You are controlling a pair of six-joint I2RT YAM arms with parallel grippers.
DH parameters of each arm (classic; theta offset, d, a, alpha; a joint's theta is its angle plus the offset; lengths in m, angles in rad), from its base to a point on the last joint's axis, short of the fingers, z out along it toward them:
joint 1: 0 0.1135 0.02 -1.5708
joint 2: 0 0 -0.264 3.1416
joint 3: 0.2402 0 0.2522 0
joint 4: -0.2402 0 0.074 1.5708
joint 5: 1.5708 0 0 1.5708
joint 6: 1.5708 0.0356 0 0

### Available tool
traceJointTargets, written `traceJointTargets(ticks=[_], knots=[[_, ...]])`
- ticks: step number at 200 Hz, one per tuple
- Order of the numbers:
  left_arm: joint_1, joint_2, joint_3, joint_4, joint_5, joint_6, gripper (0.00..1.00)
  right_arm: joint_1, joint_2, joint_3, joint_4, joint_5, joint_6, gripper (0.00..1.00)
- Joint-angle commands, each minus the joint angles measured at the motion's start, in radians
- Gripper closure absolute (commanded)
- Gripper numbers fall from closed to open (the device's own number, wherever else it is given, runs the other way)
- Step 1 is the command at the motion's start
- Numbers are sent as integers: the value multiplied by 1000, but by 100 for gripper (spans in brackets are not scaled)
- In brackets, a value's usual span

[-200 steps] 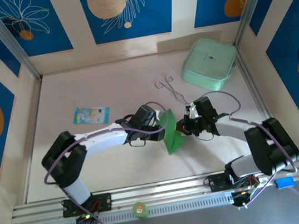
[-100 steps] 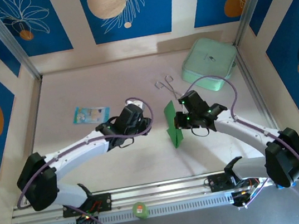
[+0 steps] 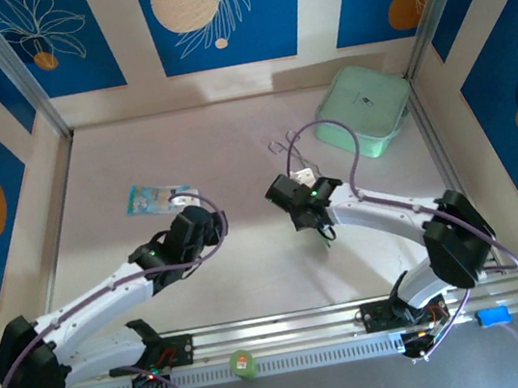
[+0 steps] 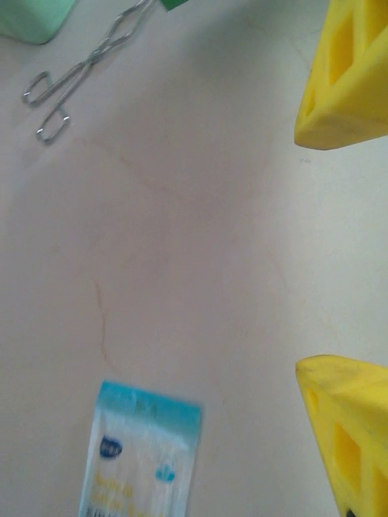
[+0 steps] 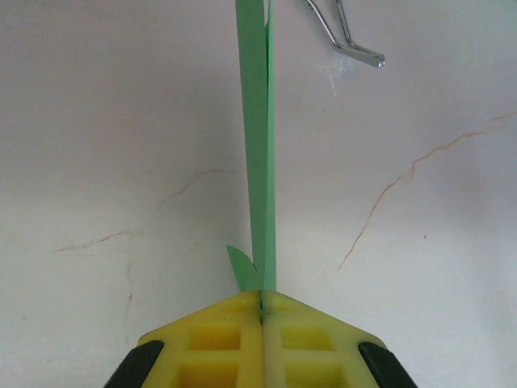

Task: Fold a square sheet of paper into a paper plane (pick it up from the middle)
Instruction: Turn over the paper at the center of the table.

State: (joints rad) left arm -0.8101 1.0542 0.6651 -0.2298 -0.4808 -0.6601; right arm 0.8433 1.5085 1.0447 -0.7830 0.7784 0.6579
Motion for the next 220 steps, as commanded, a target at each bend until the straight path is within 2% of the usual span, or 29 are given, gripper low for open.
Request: traceJointTargets(ticks=[1, 46, 82, 109, 138, 154, 179, 205, 220], knots=[[18, -77, -17, -36, -101, -50, 32, 29, 71, 51, -37, 72, 7, 95], [25, -263, -106, -50, -191, -81, 43, 74, 242, 173, 27, -97, -36, 91], [25, -303, -119, -65, -180, -85, 46, 73, 292, 234, 113, -312, -56, 84], [27, -266, -104, -72, -149, -86, 46, 23, 268, 208, 213, -547, -45, 76], [28, -201, -81, -46, -83, -63, 46, -61, 154, 74, 404, -834, -6, 55], [31, -152, -67, -20, -28, -44, 46, -119, 69, -19, 509, -937, 37, 50], [42, -53, -35, 17, 90, -26, 46, -224, -48, -152, 601, -1023, 102, 52], [56, 84, 8, 75, 278, -19, 47, -338, -110, -291, 668, -1104, 147, 73], [61, 175, 45, 94, 394, -21, 46, -393, -124, -361, 720, -1163, 171, 80]])
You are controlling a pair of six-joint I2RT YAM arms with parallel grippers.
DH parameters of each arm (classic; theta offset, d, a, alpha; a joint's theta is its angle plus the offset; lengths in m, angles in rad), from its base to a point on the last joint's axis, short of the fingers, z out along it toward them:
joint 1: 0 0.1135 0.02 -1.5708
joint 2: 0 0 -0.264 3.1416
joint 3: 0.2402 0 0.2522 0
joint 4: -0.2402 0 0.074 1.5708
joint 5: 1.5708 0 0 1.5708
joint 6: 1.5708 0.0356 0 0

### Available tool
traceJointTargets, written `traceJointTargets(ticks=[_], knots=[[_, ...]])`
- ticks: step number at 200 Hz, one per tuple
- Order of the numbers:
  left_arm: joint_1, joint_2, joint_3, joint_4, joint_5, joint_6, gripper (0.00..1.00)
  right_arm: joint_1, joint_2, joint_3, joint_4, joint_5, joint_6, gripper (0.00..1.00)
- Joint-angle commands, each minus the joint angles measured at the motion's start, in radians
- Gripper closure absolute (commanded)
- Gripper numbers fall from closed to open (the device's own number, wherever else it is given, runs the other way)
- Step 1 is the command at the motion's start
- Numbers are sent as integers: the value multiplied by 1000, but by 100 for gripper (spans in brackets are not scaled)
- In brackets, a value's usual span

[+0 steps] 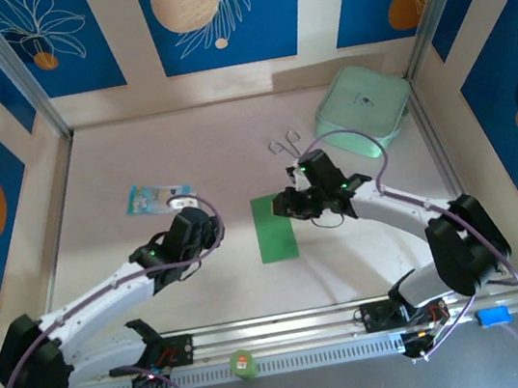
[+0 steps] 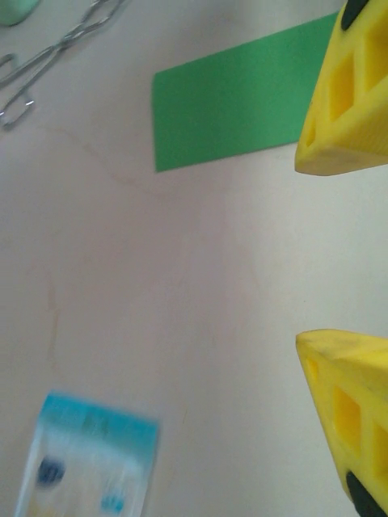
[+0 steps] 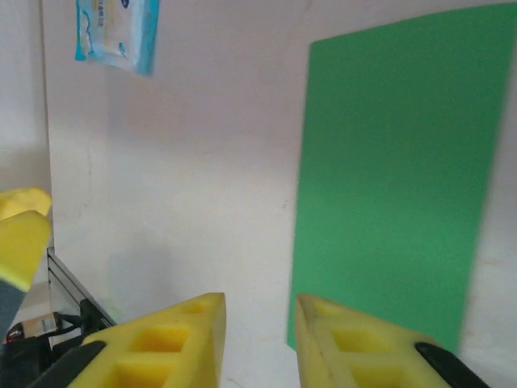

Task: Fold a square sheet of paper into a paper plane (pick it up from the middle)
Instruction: Turn over the paper at the center of the table, then third fold the triangle at the center of the table.

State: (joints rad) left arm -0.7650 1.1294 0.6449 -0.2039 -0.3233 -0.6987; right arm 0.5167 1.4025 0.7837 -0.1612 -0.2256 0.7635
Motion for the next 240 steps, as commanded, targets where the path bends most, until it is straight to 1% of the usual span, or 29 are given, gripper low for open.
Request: traceJointTargets(ticks=[1, 14, 33, 55, 63, 73, 96, 143, 170, 204, 240], knots=[[16, 106, 68, 71, 246, 18, 46, -69, -18, -104, 101, -162, 66, 81], [22, 184, 105, 73, 339, 7, 47, -101, -17, -148, 132, -195, 78, 88], [29, 283, 142, 102, 459, -22, 47, -113, -2, -179, 143, -201, 73, 93], [30, 358, 150, 143, 517, -74, 50, -110, 40, -184, 152, -206, 74, 95], [30, 378, 150, 158, 540, -80, 50, -106, 60, -180, 166, -218, 78, 98], [31, 404, 161, 159, 567, -81, 50, -98, 84, -174, 179, -223, 80, 98], [32, 433, 169, 148, 573, -94, 50, -81, 133, -150, 187, -216, 78, 98], [34, 460, 179, 150, 590, -96, 49, -80, 218, -114, 216, -238, 75, 98], [39, 483, 179, 170, 613, -107, 48, -80, 265, -101, 190, -217, 66, 98], [52, 509, 180, 192, 647, -118, 47, -83, 311, -127, 170, -201, 65, 99], [61, 535, 192, 192, 669, -119, 47, -88, 316, -184, 240, -221, 105, 100]])
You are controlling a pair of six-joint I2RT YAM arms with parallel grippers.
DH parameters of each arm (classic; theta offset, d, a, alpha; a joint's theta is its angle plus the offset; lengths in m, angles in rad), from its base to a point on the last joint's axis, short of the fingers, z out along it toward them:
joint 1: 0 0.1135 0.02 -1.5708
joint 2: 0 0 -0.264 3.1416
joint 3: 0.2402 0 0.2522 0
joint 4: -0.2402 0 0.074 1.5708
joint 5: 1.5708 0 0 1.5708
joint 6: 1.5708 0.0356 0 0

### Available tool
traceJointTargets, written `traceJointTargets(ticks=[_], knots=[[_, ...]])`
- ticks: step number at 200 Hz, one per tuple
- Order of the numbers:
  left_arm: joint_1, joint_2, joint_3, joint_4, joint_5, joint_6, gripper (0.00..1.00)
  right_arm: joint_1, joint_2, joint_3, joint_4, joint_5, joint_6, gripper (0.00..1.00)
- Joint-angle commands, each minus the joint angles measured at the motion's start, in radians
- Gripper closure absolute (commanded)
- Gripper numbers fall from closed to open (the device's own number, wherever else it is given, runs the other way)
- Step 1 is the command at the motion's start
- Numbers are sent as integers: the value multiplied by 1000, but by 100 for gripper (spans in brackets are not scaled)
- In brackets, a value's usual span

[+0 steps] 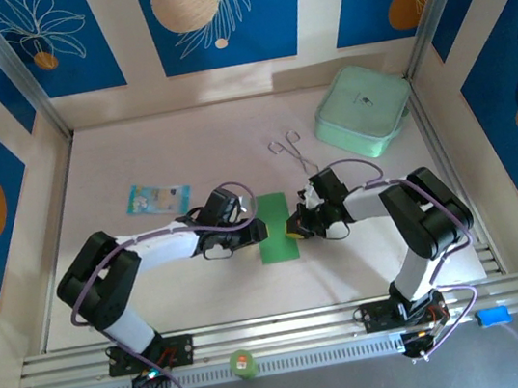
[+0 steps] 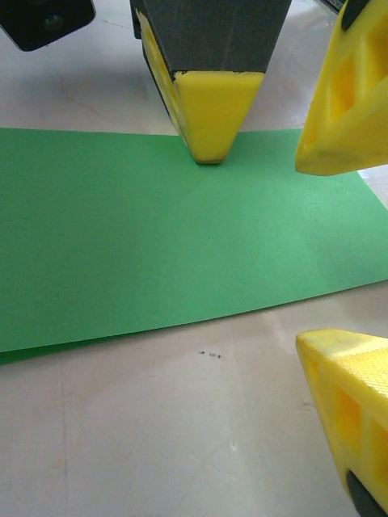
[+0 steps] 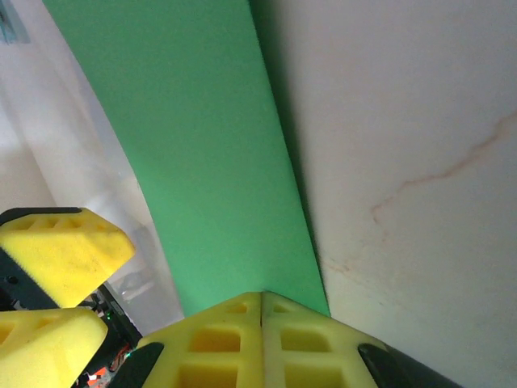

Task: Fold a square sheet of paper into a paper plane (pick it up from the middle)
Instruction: Third fold the triangle at the center of the table.

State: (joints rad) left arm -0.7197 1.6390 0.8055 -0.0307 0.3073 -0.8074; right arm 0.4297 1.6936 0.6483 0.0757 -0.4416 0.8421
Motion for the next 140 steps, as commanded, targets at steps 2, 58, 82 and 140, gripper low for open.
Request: traceJointTargets(ticks=[2, 58, 82, 140], knots=[[16, 26, 32, 18, 39, -10, 46, -2, 26, -50, 3, -5, 28, 100], [20, 79, 47, 22, 62, -25, 49, -8, 24, -60, 5, -6, 32, 100], [19, 93, 46, 38, 79, -31, 51, -11, 25, -64, 4, -5, 35, 100], [19, 118, 46, 63, 102, -46, 58, -15, 24, -72, 5, -1, 34, 100]])
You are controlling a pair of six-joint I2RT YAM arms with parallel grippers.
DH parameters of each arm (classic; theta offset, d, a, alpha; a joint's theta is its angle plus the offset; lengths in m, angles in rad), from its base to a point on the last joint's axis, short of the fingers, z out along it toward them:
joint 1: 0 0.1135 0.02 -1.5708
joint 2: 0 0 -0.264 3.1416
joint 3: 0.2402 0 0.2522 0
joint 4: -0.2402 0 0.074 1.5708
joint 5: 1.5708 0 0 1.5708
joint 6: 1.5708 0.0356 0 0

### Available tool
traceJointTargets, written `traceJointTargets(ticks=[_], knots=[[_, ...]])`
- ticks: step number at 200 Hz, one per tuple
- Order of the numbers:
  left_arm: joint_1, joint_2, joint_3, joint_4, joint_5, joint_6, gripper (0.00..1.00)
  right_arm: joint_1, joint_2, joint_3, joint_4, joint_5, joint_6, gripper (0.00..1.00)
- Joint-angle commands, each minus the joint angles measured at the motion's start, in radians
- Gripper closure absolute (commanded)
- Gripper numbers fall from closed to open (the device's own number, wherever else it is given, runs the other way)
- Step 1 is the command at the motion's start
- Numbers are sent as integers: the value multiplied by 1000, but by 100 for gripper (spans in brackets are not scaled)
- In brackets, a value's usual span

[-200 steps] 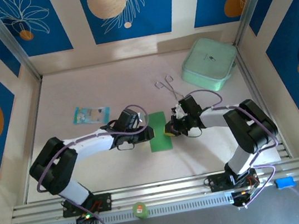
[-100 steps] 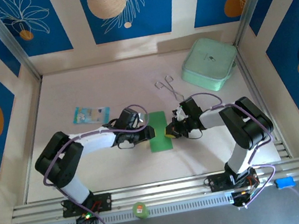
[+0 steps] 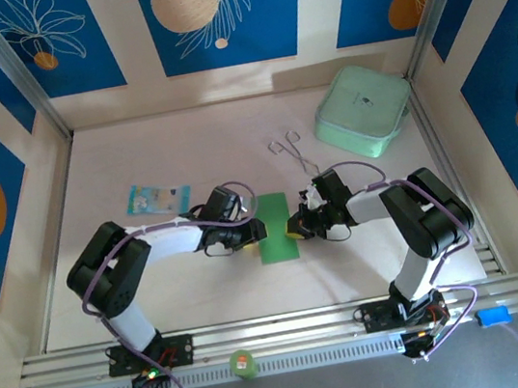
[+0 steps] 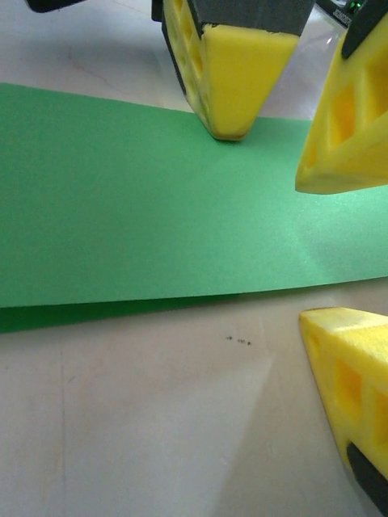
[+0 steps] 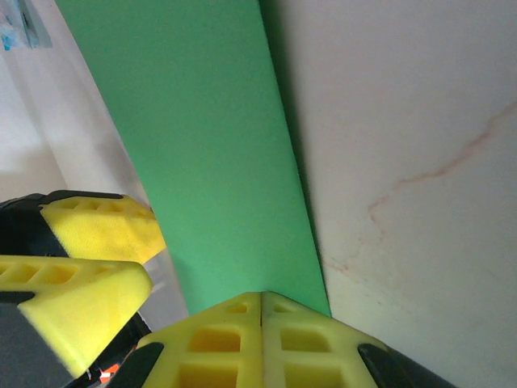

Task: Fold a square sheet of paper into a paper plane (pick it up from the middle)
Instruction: Third fold the triangle at the center of the table.

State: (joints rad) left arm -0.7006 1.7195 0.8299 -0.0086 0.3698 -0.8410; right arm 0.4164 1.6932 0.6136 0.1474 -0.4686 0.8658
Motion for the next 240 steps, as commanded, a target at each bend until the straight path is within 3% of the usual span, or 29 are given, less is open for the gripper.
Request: traceJointTargets(ticks=[1, 51, 126, 240], knots=[[0, 38, 21, 41, 40, -12, 58, -2, 24, -37, -66, 26, 10, 100], [0, 33, 23, 44, 43, -9, 69, -5, 25, -37, -65, 27, 7, 100], [0, 28, 26, 38, 40, -15, 65, -7, 24, -41, -65, 28, 8, 100], [0, -29, -1, 46, -11, -33, 81, -13, 23, -49, -45, 21, 1, 100]])
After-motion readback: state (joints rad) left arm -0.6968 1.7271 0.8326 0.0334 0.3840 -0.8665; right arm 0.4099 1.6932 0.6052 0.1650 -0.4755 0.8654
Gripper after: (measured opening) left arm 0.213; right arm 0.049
